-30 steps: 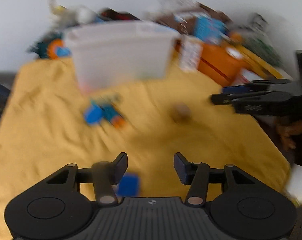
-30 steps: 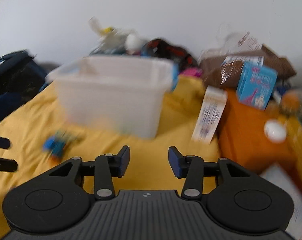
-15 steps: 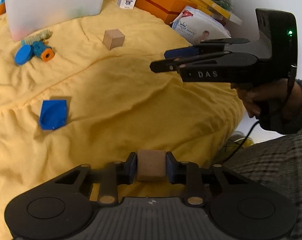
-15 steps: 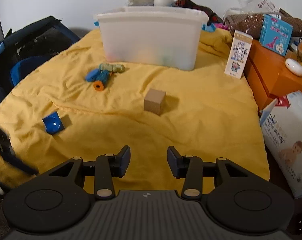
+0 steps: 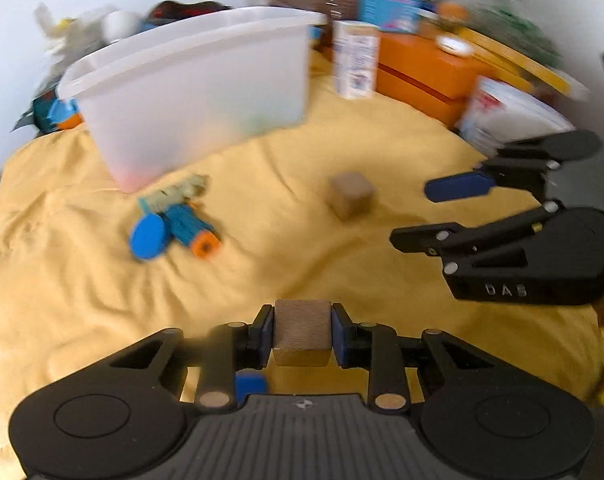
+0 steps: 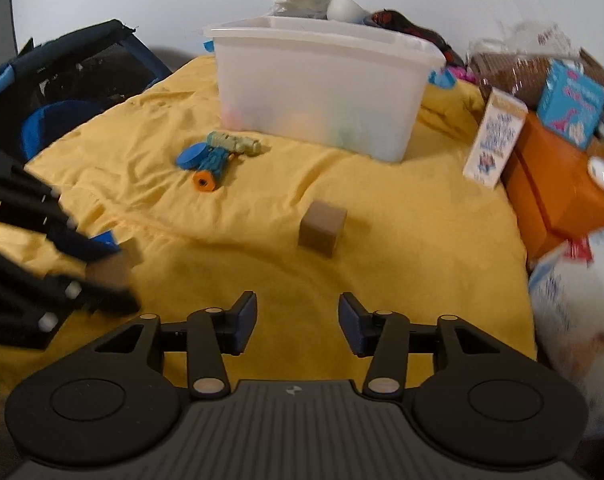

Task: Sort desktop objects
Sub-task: 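Grasp a wooden cube with the right tool while the left tool grasps another wooden cube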

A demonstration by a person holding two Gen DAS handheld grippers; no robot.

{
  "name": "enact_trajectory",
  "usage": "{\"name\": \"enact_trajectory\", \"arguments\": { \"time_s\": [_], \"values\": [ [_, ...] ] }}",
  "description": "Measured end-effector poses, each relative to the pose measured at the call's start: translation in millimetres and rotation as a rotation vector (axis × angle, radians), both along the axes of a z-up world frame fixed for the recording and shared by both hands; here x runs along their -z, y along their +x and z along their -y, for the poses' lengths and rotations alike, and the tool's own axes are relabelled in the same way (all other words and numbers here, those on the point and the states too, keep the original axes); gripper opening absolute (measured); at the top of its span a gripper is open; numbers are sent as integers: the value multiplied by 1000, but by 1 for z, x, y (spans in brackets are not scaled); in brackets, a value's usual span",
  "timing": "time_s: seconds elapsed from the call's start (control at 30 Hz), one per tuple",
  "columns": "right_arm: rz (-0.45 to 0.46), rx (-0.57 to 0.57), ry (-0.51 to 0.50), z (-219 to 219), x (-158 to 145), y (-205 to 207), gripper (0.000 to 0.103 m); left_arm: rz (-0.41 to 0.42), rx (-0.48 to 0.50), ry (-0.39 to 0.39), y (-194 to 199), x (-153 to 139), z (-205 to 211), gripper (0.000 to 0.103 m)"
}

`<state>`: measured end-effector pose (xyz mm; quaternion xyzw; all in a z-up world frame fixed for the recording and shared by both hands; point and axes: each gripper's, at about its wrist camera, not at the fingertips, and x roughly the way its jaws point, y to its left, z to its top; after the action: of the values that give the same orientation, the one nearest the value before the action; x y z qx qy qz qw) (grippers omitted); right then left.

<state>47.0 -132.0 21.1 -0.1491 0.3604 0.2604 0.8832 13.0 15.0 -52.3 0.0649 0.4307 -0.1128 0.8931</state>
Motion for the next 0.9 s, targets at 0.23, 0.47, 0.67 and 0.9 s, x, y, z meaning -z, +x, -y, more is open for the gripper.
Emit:
{"name": "enact_trajectory", "arguments": {
  "time_s": [0.23,0.47,0.67,0.9],
  "values": [
    [7,49,26,-16,2,54,63,9,-49,51,23,17,5,33],
    [-103,83,20,-31,25,84,35,-5,-57,39,23,21,5,34],
    [-103,57,30,-17,17,58,32,16,-52,6,16,26,-1,35],
    [-124,53,27,-3,17,24,33,11,-83,-65,12,26,-9,32]
  ]
}}
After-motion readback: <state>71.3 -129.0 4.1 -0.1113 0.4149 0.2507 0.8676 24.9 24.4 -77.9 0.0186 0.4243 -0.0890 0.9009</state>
